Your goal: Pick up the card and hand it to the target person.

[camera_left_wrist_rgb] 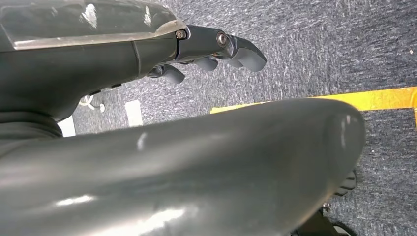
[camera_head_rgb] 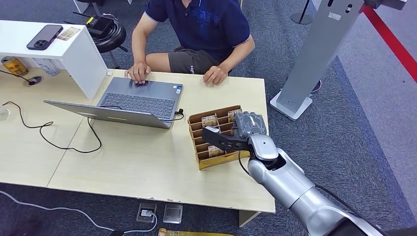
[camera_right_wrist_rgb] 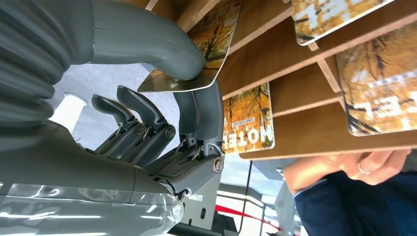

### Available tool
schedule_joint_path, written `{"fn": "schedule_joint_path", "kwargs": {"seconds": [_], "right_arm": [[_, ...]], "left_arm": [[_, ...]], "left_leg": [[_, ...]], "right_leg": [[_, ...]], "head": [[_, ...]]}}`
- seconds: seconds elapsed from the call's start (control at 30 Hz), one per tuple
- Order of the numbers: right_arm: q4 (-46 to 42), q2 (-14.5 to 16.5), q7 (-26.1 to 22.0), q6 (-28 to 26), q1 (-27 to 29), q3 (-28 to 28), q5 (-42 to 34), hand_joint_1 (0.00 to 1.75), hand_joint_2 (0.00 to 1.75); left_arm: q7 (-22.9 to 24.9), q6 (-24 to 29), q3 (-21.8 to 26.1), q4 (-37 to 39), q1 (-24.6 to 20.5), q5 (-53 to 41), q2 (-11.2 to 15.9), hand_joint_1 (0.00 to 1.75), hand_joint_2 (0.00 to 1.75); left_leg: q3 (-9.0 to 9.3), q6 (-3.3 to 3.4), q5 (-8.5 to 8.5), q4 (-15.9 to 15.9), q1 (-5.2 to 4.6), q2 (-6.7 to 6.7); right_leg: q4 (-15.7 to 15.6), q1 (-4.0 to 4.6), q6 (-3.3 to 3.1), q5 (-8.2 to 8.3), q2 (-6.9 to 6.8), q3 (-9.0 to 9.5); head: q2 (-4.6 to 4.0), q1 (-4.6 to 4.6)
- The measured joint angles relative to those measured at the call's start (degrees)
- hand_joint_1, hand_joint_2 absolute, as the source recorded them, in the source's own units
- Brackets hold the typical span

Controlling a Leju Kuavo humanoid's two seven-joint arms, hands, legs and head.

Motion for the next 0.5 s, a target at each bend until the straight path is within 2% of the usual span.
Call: {"fn": "schedule_joint_path", "kwargs": {"seconds": [0.23,0.5], "right_arm": [[-8.21,-0.62,2.84,-0.26,0.26,-0.94,2.15,1.75,1.75],[-25.31,-3.45,6.20,-0.10,1.44,-3.78,3.73,1.75,1.75]], "left_arm": [[-0.45,0.20,0.01,0.00,0.32,0.60,0.01,0.00,0.00],[-1.04,0.33,0.10,0.02,0.69,1.38,0.04,0.00,0.00]], "left_leg": [[0.01,0.00,0.00,0.00,0.00,0.03],[0.03,0.00,0.00,0.01,0.00,0.04]], "right_leg": [[0.00,0.00,0.00,0.00,0.04,-0.03],[-0.01,0.00,0.00,0.00,0.05,-0.03]], "head": [[0.00,-0.05],[0.00,0.04]]}}
